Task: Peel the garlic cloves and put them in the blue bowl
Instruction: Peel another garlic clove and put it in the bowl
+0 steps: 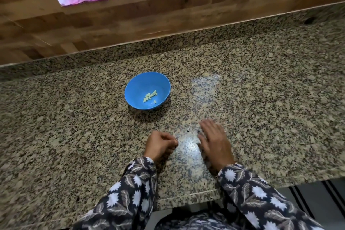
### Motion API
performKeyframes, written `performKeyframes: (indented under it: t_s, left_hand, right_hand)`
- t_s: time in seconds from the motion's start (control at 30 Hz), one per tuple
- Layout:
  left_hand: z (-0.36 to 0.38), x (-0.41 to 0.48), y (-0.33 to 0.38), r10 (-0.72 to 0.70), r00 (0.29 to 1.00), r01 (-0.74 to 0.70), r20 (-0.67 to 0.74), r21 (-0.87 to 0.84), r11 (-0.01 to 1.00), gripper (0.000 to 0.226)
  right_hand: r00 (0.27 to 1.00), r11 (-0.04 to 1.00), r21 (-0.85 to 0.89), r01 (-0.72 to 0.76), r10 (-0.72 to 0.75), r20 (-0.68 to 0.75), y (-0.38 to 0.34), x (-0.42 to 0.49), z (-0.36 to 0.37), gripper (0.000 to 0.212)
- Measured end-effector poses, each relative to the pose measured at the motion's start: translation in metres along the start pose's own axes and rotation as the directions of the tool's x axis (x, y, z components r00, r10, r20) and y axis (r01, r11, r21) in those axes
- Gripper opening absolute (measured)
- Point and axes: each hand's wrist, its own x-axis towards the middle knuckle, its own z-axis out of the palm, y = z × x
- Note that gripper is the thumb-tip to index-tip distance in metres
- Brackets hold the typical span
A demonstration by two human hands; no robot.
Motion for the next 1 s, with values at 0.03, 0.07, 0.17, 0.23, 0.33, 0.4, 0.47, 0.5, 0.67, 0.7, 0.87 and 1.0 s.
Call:
performKeyframes:
  t_s: [0.03,0.07,0.17,0.23,0.33,0.4,0.47,0.5,0.67,0.7,0.87,1.0]
  left_hand:
    - [-0.001,0.001,0.001,0.003,1.000,-0.003,0.012,-0.006,1.000,0.004]
    - [-0.002,0.003,-0.001,0.011,1.000,-0.010,0.016,-0.020,1.000,0.005]
    - [-0.003,0.004,-0.006,0.010,1.000,-0.010,-0.005,-0.115,0.993,0.003]
    - [-0.001,0.004,-0.009,0.015,0.999,-0.019,-0.033,-0.129,0.991,0.005]
    - [0.002,0.005,-0.011,0.034,0.997,-0.042,-0.069,-0.117,0.992,0.006]
    - [0.003,0.007,-0.012,0.037,0.996,-0.046,-0.082,-0.118,0.992,0.006]
    - [0.005,0.008,-0.013,0.031,0.995,-0.042,-0.096,-0.114,0.993,0.005]
    - [0.006,0.006,-0.013,0.022,0.996,-0.034,-0.090,-0.131,0.991,0.005]
    - [0.007,0.002,-0.004,-0.071,0.997,0.077,0.041,-0.168,0.983,0.006]
    - [0.007,0.004,-0.002,-0.084,0.994,0.093,0.066,-0.141,0.986,0.006]
    - [0.005,0.014,0.016,-0.180,0.975,0.184,0.133,-0.014,0.983,0.003]
    - [0.007,0.021,0.022,-0.169,0.980,0.151,0.105,0.160,0.975,0.008]
  right_hand:
    - [0.996,0.997,-0.008,0.077,-0.077,0.040,-0.008,-0.004,0.007,0.045]
    - [0.982,0.987,-0.036,0.159,-0.154,0.112,-0.014,-0.007,0.015,0.045]
    - [0.929,0.930,-0.201,0.309,-0.250,0.273,-0.014,-0.008,0.037,0.055]
    - [0.939,0.921,-0.277,0.275,-0.196,0.282,-0.011,0.001,0.039,0.063]
    - [0.956,0.923,-0.345,0.170,-0.069,0.287,-0.002,0.010,0.032,0.069]
    - [0.960,0.920,-0.374,0.118,-0.010,0.279,0.008,0.011,0.028,0.071]
    - [0.974,0.916,-0.395,0.066,0.027,0.226,0.015,0.010,0.025,0.072]
    - [0.979,0.917,-0.396,0.047,0.035,0.198,0.016,0.009,0.022,0.071]
    - [0.970,0.919,-0.329,0.219,-0.168,0.178,0.006,-0.006,0.030,0.064]
    - [0.960,0.918,-0.308,0.250,-0.193,0.205,0.005,-0.009,0.035,0.063]
    - [0.944,0.931,-0.262,0.255,-0.182,0.274,0.005,-0.012,0.042,0.062]
    - [0.938,0.932,-0.258,0.254,-0.173,0.299,0.004,-0.012,0.040,0.063]
